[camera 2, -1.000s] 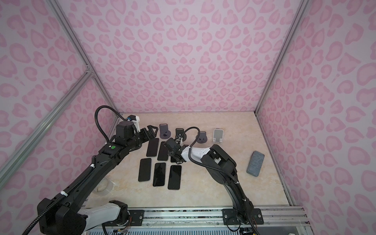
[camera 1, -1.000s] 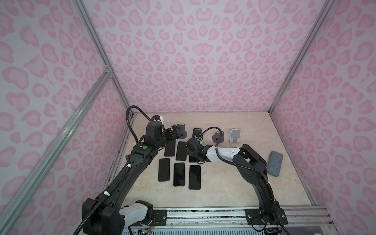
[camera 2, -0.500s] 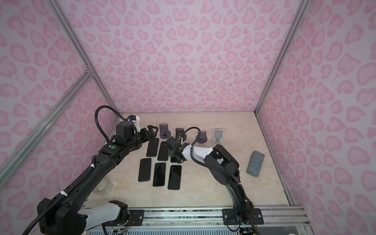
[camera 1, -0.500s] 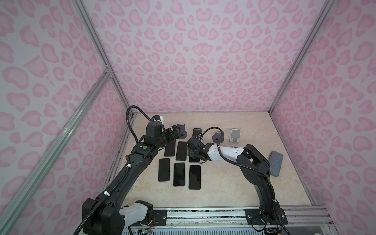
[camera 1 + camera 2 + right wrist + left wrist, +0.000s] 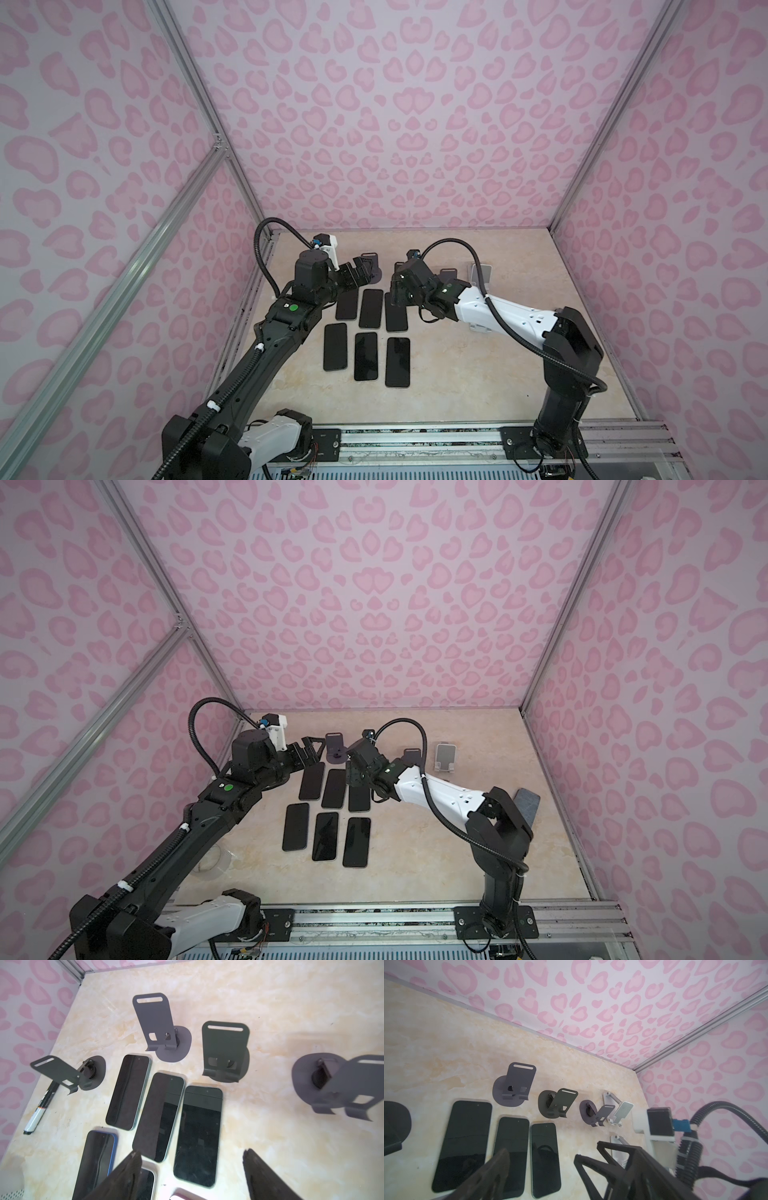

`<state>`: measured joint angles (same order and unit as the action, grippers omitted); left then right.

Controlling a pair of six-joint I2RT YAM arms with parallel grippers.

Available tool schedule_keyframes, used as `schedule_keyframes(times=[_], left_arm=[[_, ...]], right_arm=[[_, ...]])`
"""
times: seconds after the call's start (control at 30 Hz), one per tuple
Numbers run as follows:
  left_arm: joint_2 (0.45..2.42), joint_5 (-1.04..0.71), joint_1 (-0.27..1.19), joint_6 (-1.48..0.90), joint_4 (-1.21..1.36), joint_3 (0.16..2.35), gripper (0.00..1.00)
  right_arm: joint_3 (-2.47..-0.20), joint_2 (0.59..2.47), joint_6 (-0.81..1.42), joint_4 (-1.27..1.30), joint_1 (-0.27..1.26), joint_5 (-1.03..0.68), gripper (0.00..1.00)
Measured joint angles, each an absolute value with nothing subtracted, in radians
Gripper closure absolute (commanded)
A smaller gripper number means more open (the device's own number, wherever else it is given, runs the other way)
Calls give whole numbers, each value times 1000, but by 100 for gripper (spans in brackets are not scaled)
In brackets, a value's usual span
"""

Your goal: Remove the phone from the phone stand

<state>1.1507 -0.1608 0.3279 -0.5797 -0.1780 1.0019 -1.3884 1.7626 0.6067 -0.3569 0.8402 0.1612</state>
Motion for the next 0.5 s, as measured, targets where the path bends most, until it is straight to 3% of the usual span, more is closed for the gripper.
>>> schedule_keyframes(times=[0.3, 0.33, 0.5], left_arm=[[1028, -87, 401, -425, -189, 1087, 2], [1012, -72, 406, -414, -190, 1098, 2], [909, 58, 409, -400, -225, 1066, 2]], right_arm=[[-1115, 1264, 437, -390, 752, 207, 14], [-1091, 1211, 410, -383, 749, 220, 3], [-911, 986, 310, -277, 757, 379, 0]])
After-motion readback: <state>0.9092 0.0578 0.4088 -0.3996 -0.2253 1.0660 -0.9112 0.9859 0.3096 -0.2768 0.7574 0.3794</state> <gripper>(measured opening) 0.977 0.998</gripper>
